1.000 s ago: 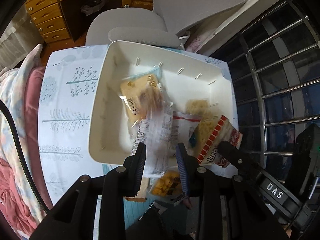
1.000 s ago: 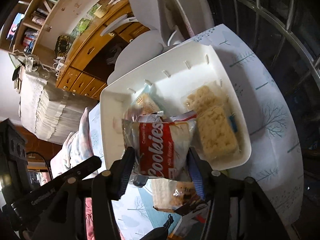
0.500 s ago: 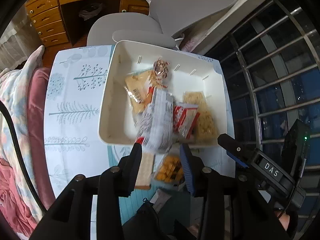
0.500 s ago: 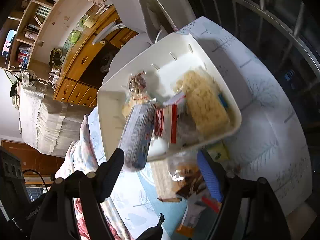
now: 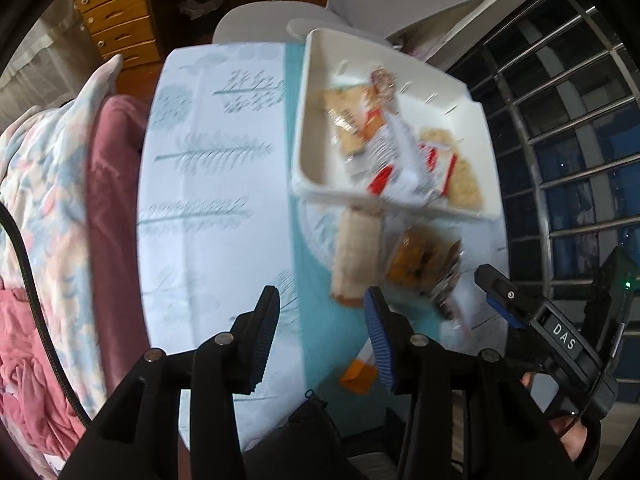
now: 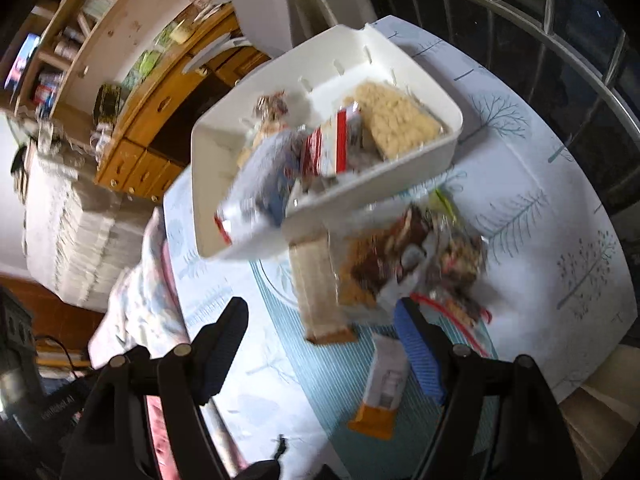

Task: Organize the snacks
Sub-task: 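Move the left tool to the orange-wrapped bar while the right tool approaches the red-striped snack bag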

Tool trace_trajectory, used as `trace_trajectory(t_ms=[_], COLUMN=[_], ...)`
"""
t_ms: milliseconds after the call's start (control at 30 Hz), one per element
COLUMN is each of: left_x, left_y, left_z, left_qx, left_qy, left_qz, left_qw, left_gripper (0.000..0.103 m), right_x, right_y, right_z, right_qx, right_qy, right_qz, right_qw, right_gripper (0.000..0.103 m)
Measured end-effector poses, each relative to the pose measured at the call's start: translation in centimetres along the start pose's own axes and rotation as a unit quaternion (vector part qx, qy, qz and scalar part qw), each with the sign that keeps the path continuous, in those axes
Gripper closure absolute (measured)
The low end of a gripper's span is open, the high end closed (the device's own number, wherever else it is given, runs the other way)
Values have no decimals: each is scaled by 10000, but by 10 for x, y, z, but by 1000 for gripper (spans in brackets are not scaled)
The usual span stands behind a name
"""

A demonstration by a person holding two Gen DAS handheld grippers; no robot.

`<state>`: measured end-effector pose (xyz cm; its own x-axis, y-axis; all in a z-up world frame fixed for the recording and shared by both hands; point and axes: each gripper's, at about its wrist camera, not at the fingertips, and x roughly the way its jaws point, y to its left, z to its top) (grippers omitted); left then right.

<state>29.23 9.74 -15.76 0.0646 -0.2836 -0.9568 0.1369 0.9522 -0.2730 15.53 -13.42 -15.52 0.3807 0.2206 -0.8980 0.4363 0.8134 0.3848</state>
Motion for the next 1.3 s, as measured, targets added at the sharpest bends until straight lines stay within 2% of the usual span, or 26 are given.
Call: trace_trajectory(t_ms=[367, 500, 567, 633, 733, 867, 1000, 1067, 1133, 1300], left_x=[-1, -14, -19, -22, -23, -13, 3, 11, 18, 38], left_y=[33, 32, 26, 21, 12, -6, -25, -35, -45, -73], left_z=[-54, -69, -76, -82, -91, -99, -105, -108, -110, -118], left_qx=[15, 212, 394, 504, 547, 496, 360, 268, 192, 30], left_qy=[-157, -482, -733, -942, -1108, -981, -782, -698, -643, -531], left_qz=[30, 152, 328, 456, 433, 368, 381, 355, 350, 390], left_qw=[9999, 9985, 9960, 9932, 9914, 9933, 9956, 9966, 9971, 9978], left_gripper=[60, 59, 54, 53, 46, 45, 36, 34, 32, 28], right_x=[-4, -9, -10, -12, -18, -24, -27, -31, -35, -39], right_y=[8, -1, -7, -14, -23, -39, -55, -62, -67, -80], right_z=[-55, -64, -65, -65, -66, -72, -74, -72, -69, -58], right_qx=[-911, -1161, -1222, -1341, -1718, -2153, -2451, -2652, -2852, -3288], right_qy=[-31, -52, -69, -124, -270, -262, -39, 5, 20, 77], right_qz=[-322, -347, -368, -411, -525, -475, -369, -305, -273, -242], right_qw=[9953, 9926, 9918, 9900, 9834, 9750, 9688, 9637, 9581, 9441], right_gripper=[27, 26, 26, 26, 26, 26, 26, 25, 20, 17])
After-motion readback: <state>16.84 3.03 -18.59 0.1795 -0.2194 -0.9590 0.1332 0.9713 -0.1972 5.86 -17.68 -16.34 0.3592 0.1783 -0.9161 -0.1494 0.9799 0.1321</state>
